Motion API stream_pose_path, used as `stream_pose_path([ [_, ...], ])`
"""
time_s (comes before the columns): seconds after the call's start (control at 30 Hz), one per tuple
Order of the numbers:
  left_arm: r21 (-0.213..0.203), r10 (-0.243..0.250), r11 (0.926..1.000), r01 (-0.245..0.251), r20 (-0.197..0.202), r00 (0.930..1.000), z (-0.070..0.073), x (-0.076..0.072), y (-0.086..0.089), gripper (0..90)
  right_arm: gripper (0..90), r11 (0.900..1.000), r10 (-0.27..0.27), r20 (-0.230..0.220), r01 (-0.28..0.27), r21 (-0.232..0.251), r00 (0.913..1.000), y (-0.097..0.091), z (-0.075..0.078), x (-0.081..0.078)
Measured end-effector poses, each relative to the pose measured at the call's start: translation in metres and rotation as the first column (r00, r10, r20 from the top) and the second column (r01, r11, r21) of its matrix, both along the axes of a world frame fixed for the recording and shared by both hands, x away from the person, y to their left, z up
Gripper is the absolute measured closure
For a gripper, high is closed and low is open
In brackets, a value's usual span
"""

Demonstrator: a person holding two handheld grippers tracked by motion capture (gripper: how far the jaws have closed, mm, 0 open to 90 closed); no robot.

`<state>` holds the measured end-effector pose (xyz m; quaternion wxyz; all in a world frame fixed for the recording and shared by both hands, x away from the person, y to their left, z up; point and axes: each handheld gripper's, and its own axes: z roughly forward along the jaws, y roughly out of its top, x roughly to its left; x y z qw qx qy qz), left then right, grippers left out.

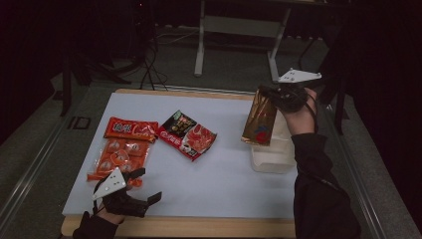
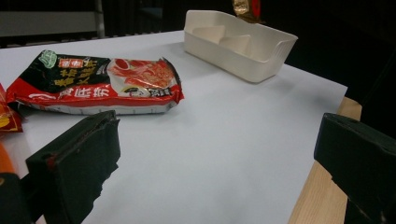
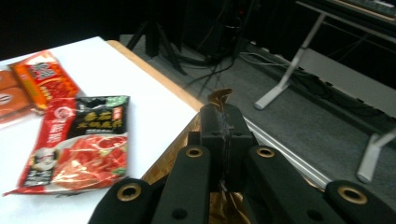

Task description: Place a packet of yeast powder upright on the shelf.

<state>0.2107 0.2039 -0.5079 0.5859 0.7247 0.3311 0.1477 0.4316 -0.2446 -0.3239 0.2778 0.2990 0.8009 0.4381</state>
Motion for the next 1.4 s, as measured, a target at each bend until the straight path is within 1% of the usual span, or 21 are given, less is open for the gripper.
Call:
stream_pose_path([
  [0.1, 0.001, 0.0, 1.0, 0.0, 0.0, 1.0, 0.0, -0.001, 0.0, 0.7, 89.6, 0.9997, -0.025, 0.015, 0.025, -0.007, 0.9996, -0.005, 0.001, 0.004],
  [0.2, 0.001, 0.001, 1.0, -0.001, 0.0, 1.0, 0.0, -0.002, 0.001, 0.7, 89.6, 0.9977, -0.067, 0.01, 0.067, -0.009, 0.9977, -0.012, 0.002, 0.01],
  [0.27, 0.001, 0.002, 1.0, -0.002, -0.001, 1.0, 0.0, -0.003, 0.001, 0.7, 89.6, 0.9964, -0.083, 0.011, 0.083, -0.015, 0.9965, -0.016, 0.002, 0.013],
  [0.3, 0.002, 0.002, 1.0, -0.002, -0.001, 1.0, 0.0, -0.003, 0.001, 0.7, 89.6, 0.9962, -0.087, 0.013, 0.087, -0.004, 0.9961, -0.019, 0.002, 0.015],
  [0.37, 0.003, 0.003, 1.0, -0.003, -0.001, 1.0, 0.0, -0.004, 0.002, 0.6, 89.6, 0.9953, -0.093, 0.03, 0.094, -0.024, 0.9952, -0.022, 0.0, 0.018],
  [0.43, 0.003, 0.005, 1.0, -0.005, 0.0, 1.0, 0.0, -0.005, 0.003, 0.7, 89.6, 0.9961, -0.08, 0.055, 0.082, -0.032, 0.9953, -0.026, -0.001, 0.021],
  [0.53, -0.001, 0.009, 1.0, -0.009, -0.003, 1.0, -0.001, -0.005, 0.003, 0.7, 89.4, 0.9937, -0.092, 0.066, 0.096, -0.057, 0.9935, -0.027, -0.004, 0.024],
  [0.6, -0.001, 0.011, 0.9999, -0.011, -0.004, 0.9999, -0.001, -0.006, 0.003, 0.7, 89.5, 0.9912, -0.102, 0.082, 0.108, -0.077, 0.9914, -0.027, -0.006, 0.027],
  [0.7, 0.004, 0.013, 0.9999, -0.013, -0.005, 0.9999, -0.001, -0.006, 0.004, 0.7, 89.4, 0.9893, -0.107, 0.105, 0.117, -0.087, 0.9886, -0.027, -0.009, 0.031],
  [0.73, 0.005, 0.014, 0.9999, -0.014, -0.005, 0.9999, -0.001, -0.006, 0.004, 0.7, 89.4, 0.9859, -0.12, 0.122, 0.132, -0.102, 0.9853, -0.027, -0.01, 0.033],
  [0.77, 0.003, 0.016, 0.9999, -0.016, -0.006, 0.9998, -0.001, -0.007, 0.004, 0.7, 89.5, 0.985, -0.125, 0.127, 0.138, -0.103, 0.9841, -0.028, -0.011, 0.034],
  [0.87, -0.003, 0.02, 0.9998, -0.02, -0.008, 0.9998, -0.001, -0.007, 0.006, 0.7, 89.4, 0.9758, -0.153, 0.164, 0.175, -0.131, 0.9745, -0.028, -0.014, 0.037],
  [0.93, -0.006, 0.023, 0.9997, -0.023, -0.01, 0.9997, -0.001, -0.008, 0.006, 0.7, 89.4, 0.9716, -0.166, 0.18, 0.192, -0.138, 0.9694, -0.028, -0.015, 0.038],
  [0.97, -0.005, 0.025, 0.9997, -0.025, -0.009, 0.9997, -0.001, -0.009, 0.007, 0.7, 89.4, 0.9684, -0.171, 0.199, 0.202, -0.146, 0.965, -0.028, -0.015, 0.038],
  [1.03, -0.004, 0.027, 0.9996, -0.027, -0.01, 0.9996, -0.001, -0.009, 0.007, 0.7, 89.3, 0.9651, -0.181, 0.227, 0.218, -0.146, 0.9568, -0.028, -0.015, 0.04],
  [1.07, -0.004, 0.027, 0.9996, -0.027, -0.01, 0.9996, -0.001, -0.009, 0.007, 0.7, 89.3, 0.9651, -0.181, 0.227, 0.218, -0.146, 0.9568, -0.028, -0.015, 0.04],
  [1.13, -0.005, 0.029, 0.9996, -0.029, -0.011, 0.9995, -0.001, -0.01, 0.008, 0.7, 89.2, 0.9602, -0.187, 0.253, 0.231, -0.157, 0.9491, -0.027, -0.016, 0.041],
  [1.2, -0.007, 0.03, 0.9995, -0.03, -0.014, 0.9995, -0.002, -0.01, 0.008, 0.7, 89.2, 0.9576, -0.189, 0.265, 0.237, -0.164, 0.9456, -0.026, -0.017, 0.044],
  [1.23, -0.007, 0.03, 0.9995, -0.03, -0.014, 0.9995, -0.002, -0.01, 0.008, 0.7, 89.2, 0.9576, -0.189, 0.265, 0.237, -0.164, 0.9456, -0.026, -0.017, 0.044],
  [1.3, -0.003, 0.031, 0.9995, -0.031, -0.012, 0.9994, -0.001, -0.012, 0.009, 0.7, 89.2, 0.9507, -0.184, 0.281, 0.243, -0.193, 0.942, -0.024, -0.018, 0.049],
  [1.4, -0.006, 0.033, 0.9994, -0.033, -0.012, 0.9994, -0.002, -0.013, 0.009, 0.7, 89.3, 0.9492, -0.171, 0.293, 0.237, -0.207, 0.9408, -0.023, -0.018, 0.053],
])
